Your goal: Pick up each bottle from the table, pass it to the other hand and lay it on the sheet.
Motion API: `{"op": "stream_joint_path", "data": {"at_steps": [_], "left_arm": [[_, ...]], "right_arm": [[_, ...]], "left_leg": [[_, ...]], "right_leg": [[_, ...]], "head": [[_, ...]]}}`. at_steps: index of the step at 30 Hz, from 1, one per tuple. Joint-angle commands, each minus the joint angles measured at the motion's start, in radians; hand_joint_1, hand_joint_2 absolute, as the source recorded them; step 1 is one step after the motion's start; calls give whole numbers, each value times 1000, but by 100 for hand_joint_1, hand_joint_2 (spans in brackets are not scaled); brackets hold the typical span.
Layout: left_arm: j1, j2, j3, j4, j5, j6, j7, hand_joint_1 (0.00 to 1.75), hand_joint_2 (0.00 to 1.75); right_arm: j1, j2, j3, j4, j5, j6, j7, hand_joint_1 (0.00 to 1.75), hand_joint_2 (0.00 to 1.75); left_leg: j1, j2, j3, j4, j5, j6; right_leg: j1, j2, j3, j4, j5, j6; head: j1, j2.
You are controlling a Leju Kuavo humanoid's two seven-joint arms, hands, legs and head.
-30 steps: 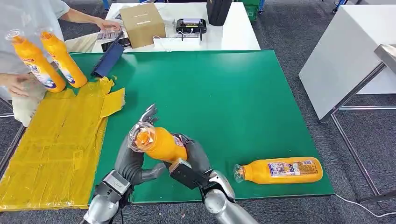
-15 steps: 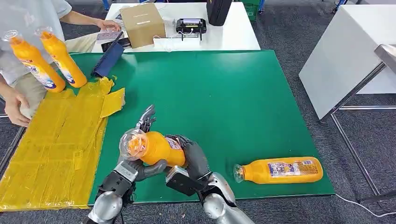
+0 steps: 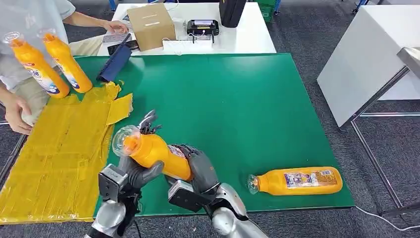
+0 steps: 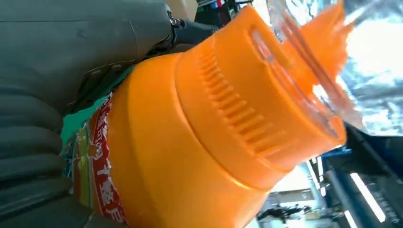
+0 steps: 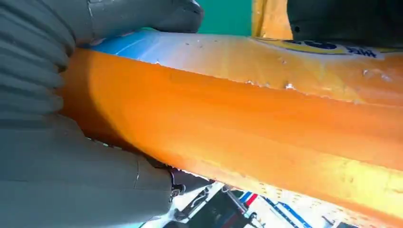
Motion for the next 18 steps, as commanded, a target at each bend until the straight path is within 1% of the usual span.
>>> {"op": "stream_joint_path", "data": {"at_steps": [1,2,3,4,5,6,7,9,12,13,14,15,17,18], "left_arm": [[-21,-2,42,22,16,1,1,175,175],[-21,1,36,22,17,-8,1,175,175],[-19,3,30,22,18,-16,1,175,175],[-17,3,26,21,17,-18,0,175,175],[-17,3,24,21,16,-19,0,175,175],[-17,3,24,21,16,-19,0,175,175],[-17,3,24,21,16,-19,0,175,175],[-17,3,24,21,16,-19,0,175,175],[-18,5,20,19,14,-23,-1,175,175],[-18,7,16,16,12,-26,-2,175,175],[-18,7,14,15,11,-27,-2,175,175],[-18,7,13,15,11,-27,-2,175,175],[-21,7,13,14,10,-27,-2,175,175],[-25,10,17,12,10,-25,-1,175,175]], "right_arm": [[-37,-20,55,60,-13,3,-9,175,175],[-38,-20,54,63,-14,4,-9,175,175],[-38,-19,52,68,-18,5,-11,175,175],[-38,-19,51,68,-19,4,-11,175,175],[-38,-19,50,69,-19,4,-11,175,175],[-38,-19,50,69,-19,4,-11,175,175],[-38,-19,50,69,-19,4,-11,175,175],[-38,-19,50,69,-19,4,-11,175,175],[-37,-19,48,68,-20,3,-11,175,175],[-35,-18,44,67,-23,1,-10,175,175],[-32,-19,37,63,-26,-4,-12,175,175],[-30,-20,34,59,-27,-8,-12,175,175],[-21,-23,18,41,-35,-19,-16,175,175],[-9,-28,0,14,-45,-31,-21,175,175]], "left_leg": [[2,0,5,0,-3,-2],[2,0,4,0,-2,-1],[2,-1,6,1,-3,-2],[1,-1,4,0,-1,-1],[2,-1,6,0,-2,-2],[2,-1,4,0,-1,-1],[2,-1,6,0,-2,-2],[1,-1,2,-1,-1,-1],[2,-1,5,0,-2,-2],[1,-1,3,0,-1,-1],[2,-1,5,0,-2,-2],[1,-1,3,0,-1,-1],[2,-2,6,1,-3,-2],[2,-2,4,0,-2,-1]], "right_leg": [[1,6,6,-1,-2,-2],[1,5,4,-1,-1,-2],[1,6,6,-1,-2,-2],[1,4,4,-1,-1,-2],[1,5,6,-1,-2,-2],[1,4,4,-1,-1,-2],[1,5,6,-1,-2,-2],[0,3,2,-1,0,-1],[1,5,6,-1,-2,-2],[1,3,3,-1,-1,-1],[1,5,6,-1,-2,-2],[1,3,4,-1,-1,-2],[1,5,7,-1,-3,-3],[1,3,4,-1,-1,-2]], "head": [[0,0],[0,0],[0,0],[0,0],[0,0],[0,0],[0,0],[0,0],[0,0],[0,0],[0,0],[0,0],[0,0],[0,0]]}}
